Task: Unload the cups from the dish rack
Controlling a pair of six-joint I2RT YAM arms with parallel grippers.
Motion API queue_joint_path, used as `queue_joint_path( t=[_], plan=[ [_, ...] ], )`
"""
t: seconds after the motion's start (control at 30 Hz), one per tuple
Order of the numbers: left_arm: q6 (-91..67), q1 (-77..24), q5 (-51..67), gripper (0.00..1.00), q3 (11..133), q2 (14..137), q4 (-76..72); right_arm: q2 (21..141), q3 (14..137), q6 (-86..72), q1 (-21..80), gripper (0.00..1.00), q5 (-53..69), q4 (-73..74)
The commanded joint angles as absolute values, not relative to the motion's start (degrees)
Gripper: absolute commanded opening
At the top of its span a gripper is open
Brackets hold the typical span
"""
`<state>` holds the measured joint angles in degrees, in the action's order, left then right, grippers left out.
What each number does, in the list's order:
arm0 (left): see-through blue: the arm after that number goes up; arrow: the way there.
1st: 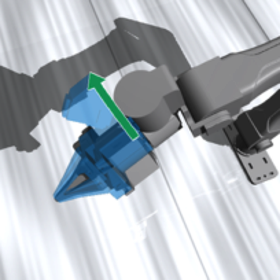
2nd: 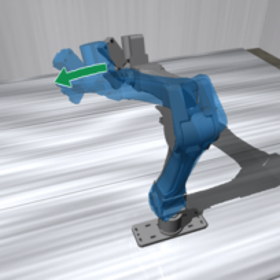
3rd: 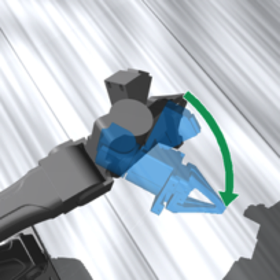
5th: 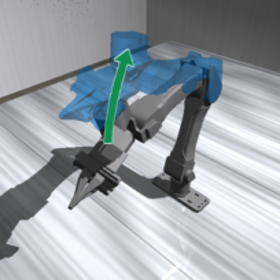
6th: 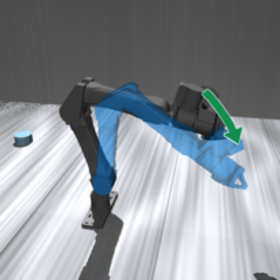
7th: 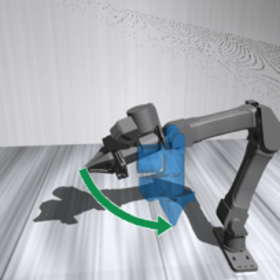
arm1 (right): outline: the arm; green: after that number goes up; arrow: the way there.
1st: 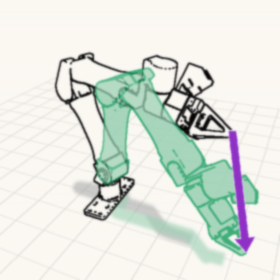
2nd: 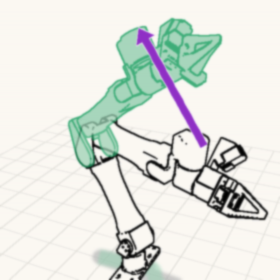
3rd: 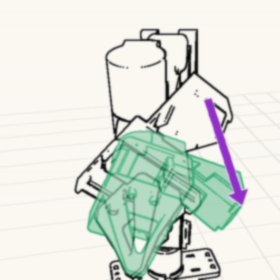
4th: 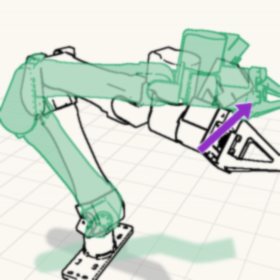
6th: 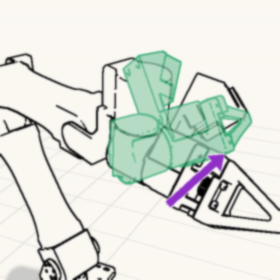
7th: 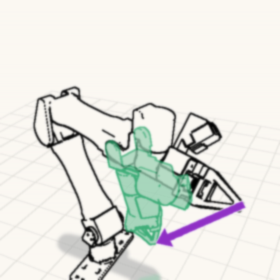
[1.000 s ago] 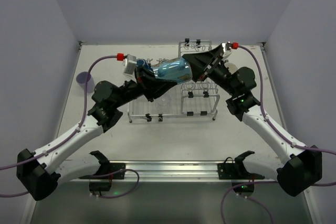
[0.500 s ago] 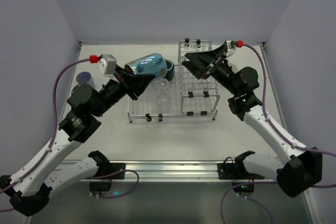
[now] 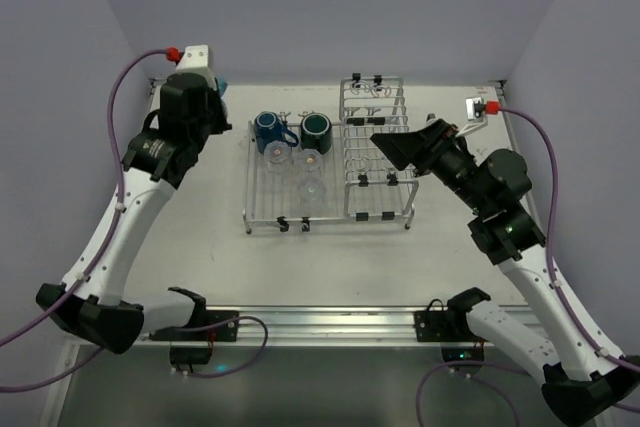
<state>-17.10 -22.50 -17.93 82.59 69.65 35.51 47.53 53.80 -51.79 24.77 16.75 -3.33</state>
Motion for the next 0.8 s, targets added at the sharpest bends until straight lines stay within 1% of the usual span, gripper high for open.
queue_joint_path(
  t=[0.0, 0.03, 0.13, 0.37, 0.6, 0.77],
  plan=[
    [-14.3, -16.2, -16.0, 0.00, 88.0, 73.8, 34.0, 44.9, 54.9, -42.1, 24.6, 0.99, 14.6, 5.0],
    [-14.2, -14.5, -15.6, 0.00, 88.7, 77.0, 34.4, 44.0, 54.3, -41.2, 24.7, 0.99, 15.2, 4.8],
    [-14.6, -12.1, -14.5, 0.00, 89.1, 81.0, 34.2, 40.8, 52.7, -39.9, 24.7, 0.99, 15.6, 5.5],
    [-15.2, -11.5, -14.7, 0.00, 89.4, 91.0, 33.1, 37.9, 54.2, -36.1, 24.8, 0.99, 17.7, 10.5],
    [-15.6, -10.7, -15.8, 0.00, 86.8, 97.5, 31.5, 37.5, 53.8, -34.4, 24.8, 0.99, 21.8, 11.5],
    [-15.7, -9.2, -13.6, 0.00, 82.4, 100.2, 29.1, 37.1, 53.3, -34.1, 24.9, 0.99, 21.4, 11.6]
  ],
)
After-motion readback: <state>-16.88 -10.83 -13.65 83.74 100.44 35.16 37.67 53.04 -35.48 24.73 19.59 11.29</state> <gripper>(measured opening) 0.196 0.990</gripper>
